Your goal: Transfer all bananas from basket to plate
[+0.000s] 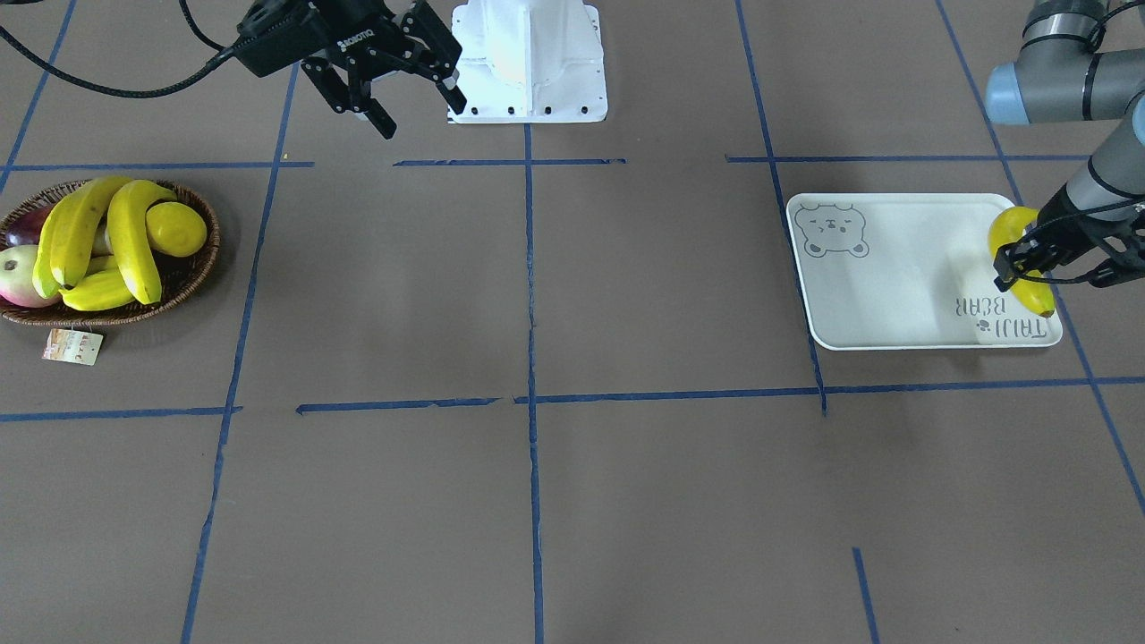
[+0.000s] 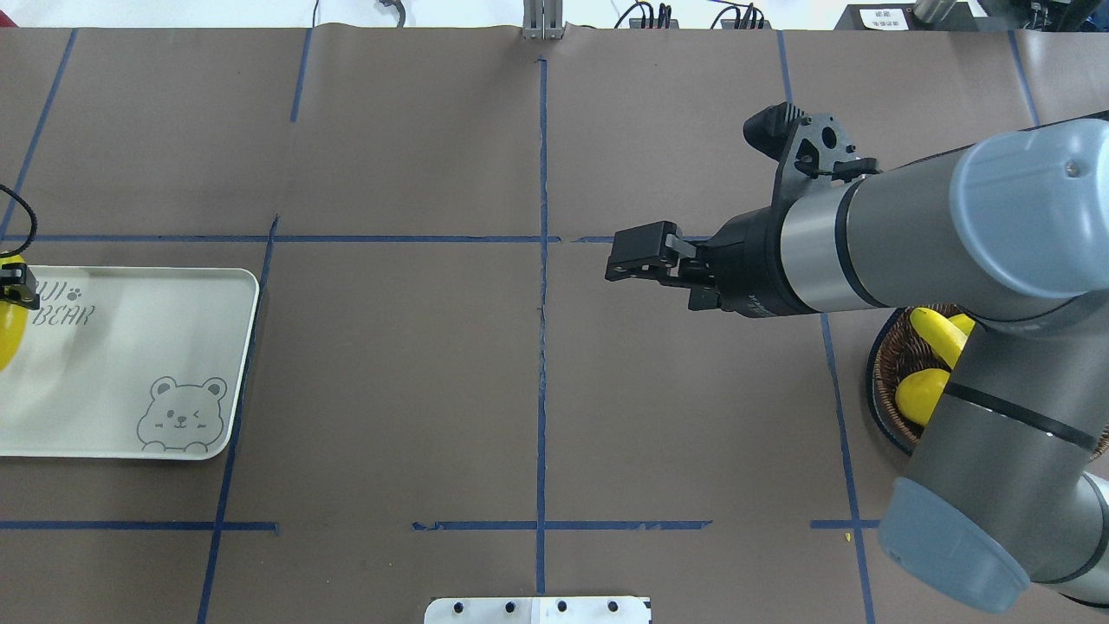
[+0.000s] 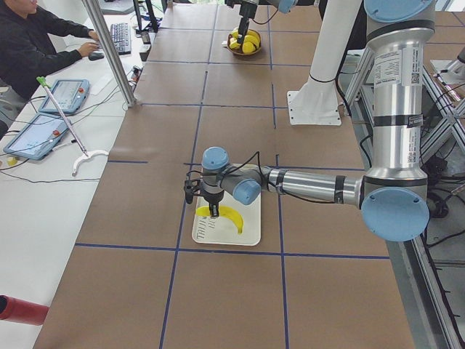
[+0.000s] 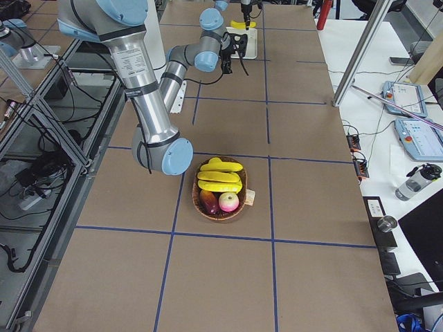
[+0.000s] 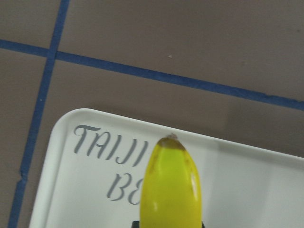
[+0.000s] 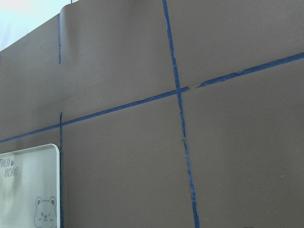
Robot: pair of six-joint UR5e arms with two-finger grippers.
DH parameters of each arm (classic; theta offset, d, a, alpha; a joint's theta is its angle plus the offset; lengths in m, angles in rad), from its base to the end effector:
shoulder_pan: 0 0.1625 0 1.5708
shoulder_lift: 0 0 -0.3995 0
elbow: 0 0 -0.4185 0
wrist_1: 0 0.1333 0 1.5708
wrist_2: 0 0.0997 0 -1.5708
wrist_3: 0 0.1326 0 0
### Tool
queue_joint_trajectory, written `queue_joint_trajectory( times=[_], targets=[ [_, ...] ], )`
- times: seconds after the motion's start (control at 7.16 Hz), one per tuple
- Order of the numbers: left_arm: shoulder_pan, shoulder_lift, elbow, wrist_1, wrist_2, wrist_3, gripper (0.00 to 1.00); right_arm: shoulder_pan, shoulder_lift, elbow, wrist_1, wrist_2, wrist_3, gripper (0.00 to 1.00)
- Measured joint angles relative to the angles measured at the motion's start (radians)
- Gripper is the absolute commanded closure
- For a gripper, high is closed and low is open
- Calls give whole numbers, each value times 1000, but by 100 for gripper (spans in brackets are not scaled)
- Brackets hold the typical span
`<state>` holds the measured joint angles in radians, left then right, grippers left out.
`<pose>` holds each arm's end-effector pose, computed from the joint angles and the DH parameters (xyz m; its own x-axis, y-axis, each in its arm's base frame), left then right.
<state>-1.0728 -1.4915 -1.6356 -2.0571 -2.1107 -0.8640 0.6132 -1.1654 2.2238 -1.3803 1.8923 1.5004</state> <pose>0.1947 -0.4944 0.6228 0.7405 -0.1957 -0.6430 0.2119 0.9759 -0.0530 -0.3674 -0.3703 0.1101 0.2793 0.1149 0.9533 -0.2819 0.9589 -0.0330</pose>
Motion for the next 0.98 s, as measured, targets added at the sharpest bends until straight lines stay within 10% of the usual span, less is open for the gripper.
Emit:
queue_joint_trajectory(
  times=[0.84, 0.98],
  targets=[
    [9, 8, 1, -1, -8, -3, 89, 7, -32, 17, 0, 1, -3, 0],
    [14, 5, 0, -1, -9, -6, 32, 9, -33, 18, 0, 1, -3, 0]
  ],
)
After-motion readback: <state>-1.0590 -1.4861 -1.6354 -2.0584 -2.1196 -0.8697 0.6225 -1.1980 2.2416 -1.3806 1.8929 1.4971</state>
